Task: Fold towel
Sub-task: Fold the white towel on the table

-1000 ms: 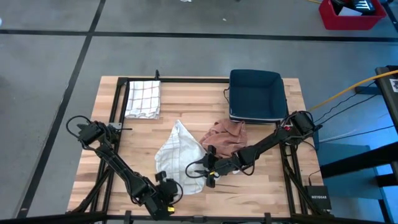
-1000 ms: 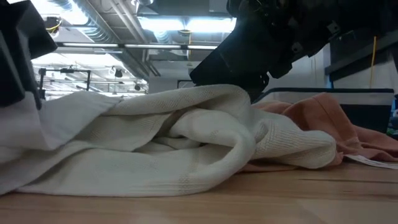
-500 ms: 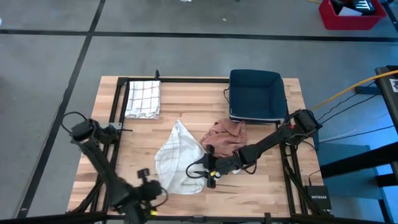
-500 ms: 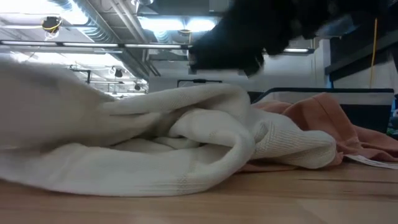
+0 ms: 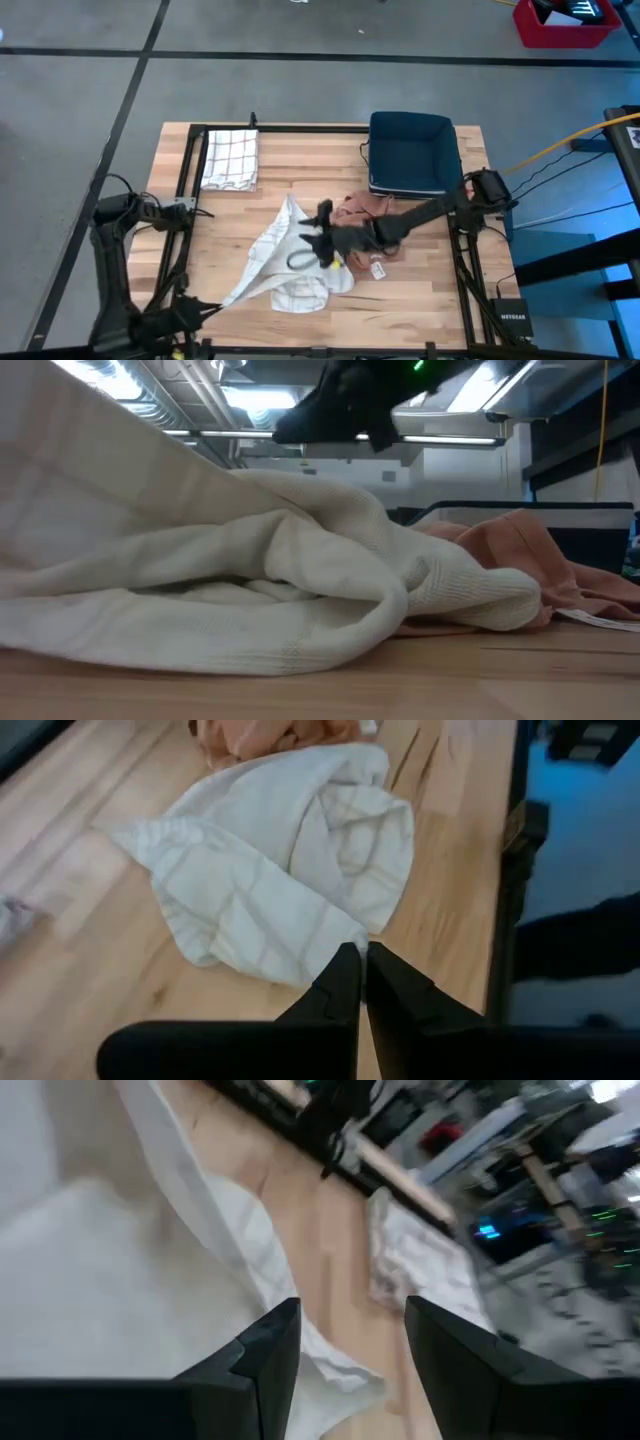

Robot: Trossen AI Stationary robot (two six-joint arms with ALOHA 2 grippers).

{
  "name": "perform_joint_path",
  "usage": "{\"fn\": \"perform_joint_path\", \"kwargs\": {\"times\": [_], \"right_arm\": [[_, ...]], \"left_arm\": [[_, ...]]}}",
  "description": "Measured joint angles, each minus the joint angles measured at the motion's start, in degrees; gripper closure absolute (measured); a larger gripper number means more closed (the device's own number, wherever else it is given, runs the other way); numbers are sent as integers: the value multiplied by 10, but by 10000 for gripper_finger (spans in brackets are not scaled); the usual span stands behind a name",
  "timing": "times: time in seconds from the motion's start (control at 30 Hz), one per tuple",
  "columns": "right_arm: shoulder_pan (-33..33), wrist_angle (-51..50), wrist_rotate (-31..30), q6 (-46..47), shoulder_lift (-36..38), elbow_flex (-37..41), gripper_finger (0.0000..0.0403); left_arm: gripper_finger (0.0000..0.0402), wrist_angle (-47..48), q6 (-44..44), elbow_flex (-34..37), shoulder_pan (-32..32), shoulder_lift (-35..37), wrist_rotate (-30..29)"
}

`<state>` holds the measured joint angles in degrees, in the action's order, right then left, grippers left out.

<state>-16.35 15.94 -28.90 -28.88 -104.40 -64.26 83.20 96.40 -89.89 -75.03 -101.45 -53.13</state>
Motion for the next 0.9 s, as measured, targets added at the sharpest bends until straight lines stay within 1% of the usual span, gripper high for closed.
{"fn": "perform_joint_path", "kwargs": {"times": [0.13,0.23,0.27,0.33,0.4,0.5,0.6,0.63,0.7,0.9], "right_arm": [[66,-16,110,3,-2,0,219],[110,-14,164,-3,-17,0,219],[123,-15,176,-10,-24,0,219],[148,-20,199,-26,-42,0,219],[171,-21,212,-47,-58,0,219],[199,-15,215,-68,-84,0,219],[217,17,254,-70,-108,-2,219],[219,21,269,-73,-117,-10,219],[220,15,280,-89,-138,-31,219],[222,-38,276,-140,-201,-122,219]], "left_arm": [[400,36,120,30,-31,0,-4],[400,65,187,50,-41,0,-5],[400,67,200,52,-41,0,-4],[401,68,196,60,-41,0,-2],[401,68,189,61,-36,0,0],[400,70,191,61,-29,0,0],[400,70,203,61,-22,0,0],[399,69,206,61,-22,0,0],[399,69,219,61,-20,0,0],[399,69,250,61,-18,0,0]]}}
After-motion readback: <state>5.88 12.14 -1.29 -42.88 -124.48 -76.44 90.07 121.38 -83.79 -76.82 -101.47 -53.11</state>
